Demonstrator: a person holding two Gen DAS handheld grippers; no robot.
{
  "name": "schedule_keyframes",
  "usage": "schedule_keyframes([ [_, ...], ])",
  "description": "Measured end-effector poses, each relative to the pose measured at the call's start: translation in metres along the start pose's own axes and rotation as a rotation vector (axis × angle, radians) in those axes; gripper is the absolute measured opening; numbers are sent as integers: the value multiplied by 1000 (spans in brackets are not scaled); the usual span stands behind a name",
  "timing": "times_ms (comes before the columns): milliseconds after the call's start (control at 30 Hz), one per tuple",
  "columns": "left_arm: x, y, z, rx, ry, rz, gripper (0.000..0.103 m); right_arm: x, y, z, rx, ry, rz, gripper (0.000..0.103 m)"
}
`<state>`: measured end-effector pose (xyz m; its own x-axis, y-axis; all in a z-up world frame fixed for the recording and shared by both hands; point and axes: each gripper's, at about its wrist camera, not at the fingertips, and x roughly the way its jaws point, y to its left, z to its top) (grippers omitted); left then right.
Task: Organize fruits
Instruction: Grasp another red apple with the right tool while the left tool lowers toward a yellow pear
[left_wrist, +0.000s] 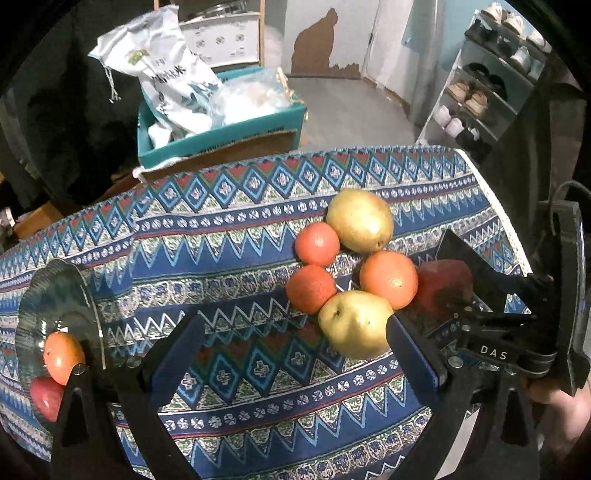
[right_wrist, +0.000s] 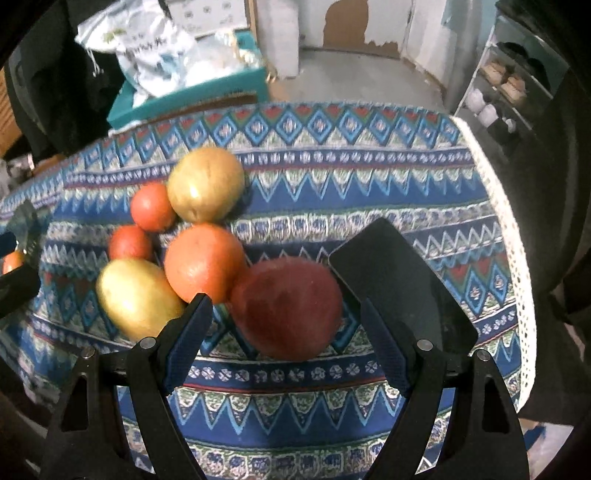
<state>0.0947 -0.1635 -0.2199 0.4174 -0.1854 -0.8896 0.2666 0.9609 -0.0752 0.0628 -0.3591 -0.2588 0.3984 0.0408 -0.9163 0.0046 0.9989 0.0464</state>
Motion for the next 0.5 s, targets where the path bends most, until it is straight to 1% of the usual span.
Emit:
schedule_keyframes([
  [200,22,0,-4,-38,45,-35,100,17,2,-1,-22,42,-8,83],
  [300,29,3,-6,-67,61,-50,100,25,2,-1,-25,46,-13,82],
  [333,31,4,-7,-78,65,-56,100,28,1,-1,-21,51,-5,82],
  [400,34,5,-8,-93,71,-68,100,32,0,-1,-16,58,11,76],
  [500,35,2,-9,-91,69,-79,100,35,0,-2,-13,56,18,75],
])
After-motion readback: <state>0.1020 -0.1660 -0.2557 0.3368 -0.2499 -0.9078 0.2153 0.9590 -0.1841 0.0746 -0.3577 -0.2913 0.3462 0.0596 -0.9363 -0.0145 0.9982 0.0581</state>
